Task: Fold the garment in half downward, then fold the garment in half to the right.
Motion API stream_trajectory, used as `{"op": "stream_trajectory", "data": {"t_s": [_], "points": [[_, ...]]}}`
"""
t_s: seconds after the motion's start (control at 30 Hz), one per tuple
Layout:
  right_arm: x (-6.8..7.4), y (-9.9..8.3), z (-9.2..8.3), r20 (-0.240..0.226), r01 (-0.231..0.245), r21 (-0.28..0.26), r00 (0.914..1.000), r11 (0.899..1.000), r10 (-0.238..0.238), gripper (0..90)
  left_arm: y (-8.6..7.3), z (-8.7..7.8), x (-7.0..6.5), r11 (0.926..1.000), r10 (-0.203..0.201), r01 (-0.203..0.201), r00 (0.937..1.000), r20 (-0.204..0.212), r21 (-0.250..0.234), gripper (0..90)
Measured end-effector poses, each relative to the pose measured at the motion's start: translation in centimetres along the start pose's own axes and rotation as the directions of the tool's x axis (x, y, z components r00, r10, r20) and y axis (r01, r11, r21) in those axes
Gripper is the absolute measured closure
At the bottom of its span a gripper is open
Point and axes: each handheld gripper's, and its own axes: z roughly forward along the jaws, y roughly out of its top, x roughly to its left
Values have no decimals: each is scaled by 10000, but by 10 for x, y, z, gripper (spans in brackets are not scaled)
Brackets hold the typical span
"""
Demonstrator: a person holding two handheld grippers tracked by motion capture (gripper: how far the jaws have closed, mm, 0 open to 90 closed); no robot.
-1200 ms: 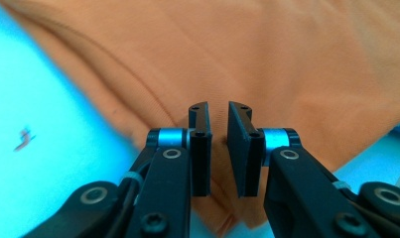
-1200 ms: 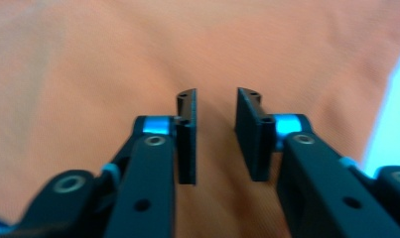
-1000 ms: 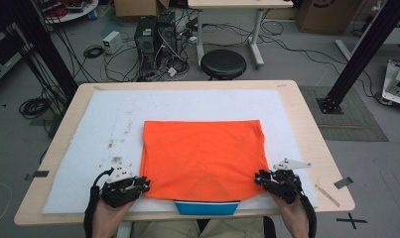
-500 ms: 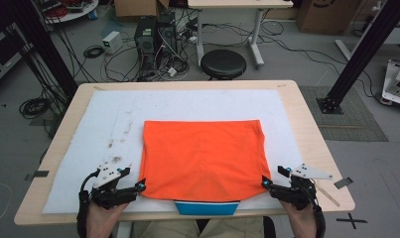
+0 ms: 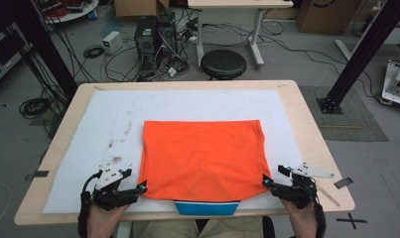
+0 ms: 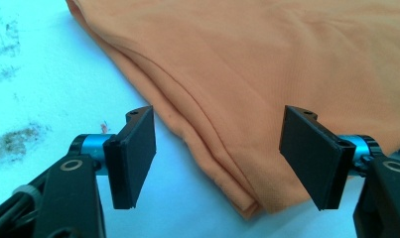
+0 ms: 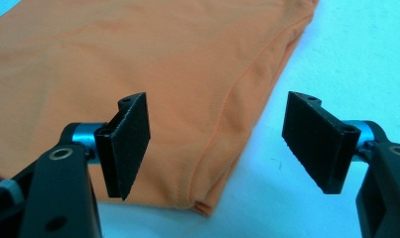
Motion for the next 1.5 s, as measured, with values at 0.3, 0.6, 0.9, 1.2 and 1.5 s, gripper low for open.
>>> {"op": "stream_trajectory", "data": {"t_s": [0.3, 0.6, 0.9, 1.2, 1.5], "points": [[4, 5, 0, -159, 90, -218, 9998, 9997, -94, 276, -2, -1, -2, 9999, -100, 100, 9999, -20, 50, 304], [6, 2, 2, -140, 154, -36, 9998, 9999, -154, 276, 0, -2, 1, 9992, -399, 399, 9992, 17, -66, 317], [11, 2, 3, -84, 243, -61, 9997, 9997, -243, 276, -14, -4, 3, 9971, -760, 760, 9970, 166, -9, 318], [9, 2, 0, -58, 202, -114, 9998, 9997, -202, 278, -24, 7, -5, 9962, -842, 837, 9961, 245, 222, 318], [12, 3, 3, -122, 222, -38, 9997, 9997, -223, 279, -27, 11, -13, 9974, -722, 722, 9974, 29, -12, 319]]}}
